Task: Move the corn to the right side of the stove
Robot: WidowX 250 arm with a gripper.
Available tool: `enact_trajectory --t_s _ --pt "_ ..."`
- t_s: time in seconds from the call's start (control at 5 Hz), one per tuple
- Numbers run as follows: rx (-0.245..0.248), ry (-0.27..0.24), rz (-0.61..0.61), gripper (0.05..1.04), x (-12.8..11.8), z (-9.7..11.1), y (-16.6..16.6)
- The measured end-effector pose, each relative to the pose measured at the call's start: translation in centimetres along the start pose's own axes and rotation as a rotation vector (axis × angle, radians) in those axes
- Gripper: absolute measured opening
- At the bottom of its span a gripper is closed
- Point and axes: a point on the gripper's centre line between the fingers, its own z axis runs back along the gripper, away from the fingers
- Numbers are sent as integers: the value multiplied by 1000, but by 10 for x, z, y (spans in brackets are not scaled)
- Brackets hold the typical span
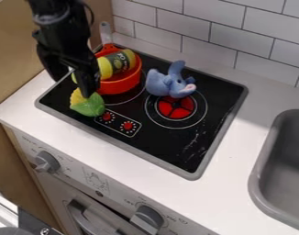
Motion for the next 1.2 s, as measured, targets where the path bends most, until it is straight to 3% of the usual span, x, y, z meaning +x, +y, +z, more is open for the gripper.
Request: enact_trajectory --t_s 0.4,0.6,1.2 --pt "6 -62 17 1001 -7 -15 1" --pt "8 -111 22 1001 -4 -19 2" --pt "-6 -185 25 1001 9 -43 2"
